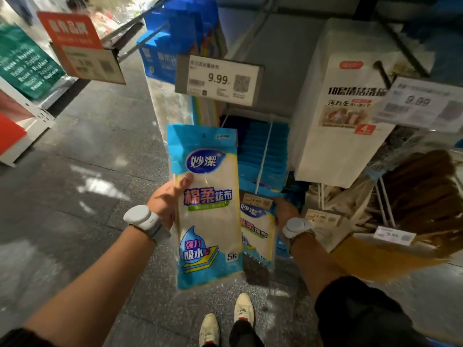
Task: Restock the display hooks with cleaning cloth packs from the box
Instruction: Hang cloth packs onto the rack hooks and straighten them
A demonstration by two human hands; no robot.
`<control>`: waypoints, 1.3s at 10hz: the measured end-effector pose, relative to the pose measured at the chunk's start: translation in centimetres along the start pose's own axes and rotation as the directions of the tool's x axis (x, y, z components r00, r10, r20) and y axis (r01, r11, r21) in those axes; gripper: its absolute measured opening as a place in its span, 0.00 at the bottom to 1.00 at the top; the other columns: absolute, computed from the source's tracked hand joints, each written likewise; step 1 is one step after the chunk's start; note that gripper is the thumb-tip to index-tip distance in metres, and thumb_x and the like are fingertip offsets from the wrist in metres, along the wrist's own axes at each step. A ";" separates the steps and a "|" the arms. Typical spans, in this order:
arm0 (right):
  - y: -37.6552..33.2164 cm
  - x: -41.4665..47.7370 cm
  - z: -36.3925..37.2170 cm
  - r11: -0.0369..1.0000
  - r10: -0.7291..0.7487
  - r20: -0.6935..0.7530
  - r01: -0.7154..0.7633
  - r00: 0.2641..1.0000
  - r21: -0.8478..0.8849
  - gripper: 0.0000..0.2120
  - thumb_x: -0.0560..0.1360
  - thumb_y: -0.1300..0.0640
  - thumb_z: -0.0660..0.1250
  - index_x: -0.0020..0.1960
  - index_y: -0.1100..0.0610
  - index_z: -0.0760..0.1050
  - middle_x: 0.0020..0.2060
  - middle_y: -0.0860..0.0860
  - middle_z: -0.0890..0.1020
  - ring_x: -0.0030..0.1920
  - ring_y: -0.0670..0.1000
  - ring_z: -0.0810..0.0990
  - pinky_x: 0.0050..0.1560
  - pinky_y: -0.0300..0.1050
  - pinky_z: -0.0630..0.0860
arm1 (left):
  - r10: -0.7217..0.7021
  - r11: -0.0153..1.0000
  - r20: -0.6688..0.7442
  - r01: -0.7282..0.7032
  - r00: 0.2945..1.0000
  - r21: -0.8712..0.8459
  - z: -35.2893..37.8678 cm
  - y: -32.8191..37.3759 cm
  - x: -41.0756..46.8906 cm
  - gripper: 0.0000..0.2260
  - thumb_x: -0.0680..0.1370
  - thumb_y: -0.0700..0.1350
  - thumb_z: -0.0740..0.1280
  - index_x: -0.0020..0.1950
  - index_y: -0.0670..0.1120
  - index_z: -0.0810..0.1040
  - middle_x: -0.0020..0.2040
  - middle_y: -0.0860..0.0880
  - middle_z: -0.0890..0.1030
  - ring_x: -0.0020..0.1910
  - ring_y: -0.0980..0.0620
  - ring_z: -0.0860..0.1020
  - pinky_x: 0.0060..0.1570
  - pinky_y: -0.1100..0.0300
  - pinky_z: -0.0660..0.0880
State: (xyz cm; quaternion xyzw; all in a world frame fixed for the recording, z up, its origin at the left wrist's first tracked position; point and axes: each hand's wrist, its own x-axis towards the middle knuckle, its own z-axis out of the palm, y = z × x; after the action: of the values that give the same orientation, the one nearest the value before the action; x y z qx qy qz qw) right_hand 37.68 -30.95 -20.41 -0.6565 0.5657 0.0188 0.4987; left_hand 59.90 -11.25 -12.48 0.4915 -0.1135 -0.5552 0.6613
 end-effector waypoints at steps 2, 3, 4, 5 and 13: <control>-0.6 0.6 0.2 0.939 -0.069 0.107 0.101 0.992 -0.329 0.16 0.86 0.60 0.54 0.69 0.66 0.70 0.67 0.64 0.76 0.65 0.62 0.77 0.62 0.52 0.73 | -0.019 0.996 -0.157 0.032 0.987 0.079 -0.3 -0.2 0.2 0.35 0.70 0.58 0.80 0.73 0.44 0.75 0.70 0.32 0.76 0.67 0.28 0.76 0.66 0.26 0.69; -0.7 1.0 0.3 0.908 -0.091 0.096 0.122 0.991 -0.402 0.16 0.86 0.60 0.54 0.69 0.66 0.70 0.67 0.64 0.76 0.66 0.63 0.76 0.63 0.52 0.72 | -0.016 0.994 -0.202 0.037 0.979 0.102 0.0 -0.2 0.1 0.32 0.71 0.57 0.78 0.71 0.45 0.77 0.67 0.34 0.79 0.65 0.29 0.78 0.65 0.27 0.70; -0.8 1.1 0.4 0.889 -0.091 0.058 0.108 0.994 -0.445 0.16 0.86 0.60 0.55 0.68 0.66 0.72 0.66 0.64 0.77 0.66 0.63 0.76 0.64 0.51 0.72 | -0.001 0.990 -0.211 0.030 0.977 0.135 -0.4 -0.4 0.3 0.28 0.74 0.57 0.76 0.69 0.45 0.78 0.65 0.35 0.81 0.63 0.31 0.80 0.65 0.28 0.71; -0.7 0.8 0.8 0.862 -0.065 0.067 0.090 0.996 -0.499 0.15 0.86 0.61 0.53 0.67 0.67 0.71 0.65 0.64 0.77 0.65 0.62 0.77 0.63 0.51 0.72 | 0.000 0.987 -0.208 0.033 0.978 0.156 -0.7 -0.3 0.3 0.23 0.77 0.55 0.72 0.69 0.46 0.79 0.65 0.36 0.81 0.63 0.32 0.80 0.66 0.28 0.71; -9.8 -3.7 0.0 0.883 -0.248 -0.205 0.308 0.947 0.354 0.11 0.77 0.44 0.67 0.44 0.51 0.76 0.42 0.49 0.79 0.41 0.47 0.77 0.41 0.39 0.72 | -0.068 0.997 -0.167 0.071 0.984 0.010 1.4 -0.9 -1.0 0.15 0.78 0.46 0.69 0.65 0.48 0.80 0.58 0.40 0.86 0.52 0.38 0.86 0.47 0.44 0.85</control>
State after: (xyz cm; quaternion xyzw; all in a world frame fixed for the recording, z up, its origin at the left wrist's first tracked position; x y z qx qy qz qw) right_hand 43.86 -29.60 -12.02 -0.6207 0.4951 -0.2140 0.5691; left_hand 57.95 -11.04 -12.10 0.5452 -0.0450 -0.5339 0.6448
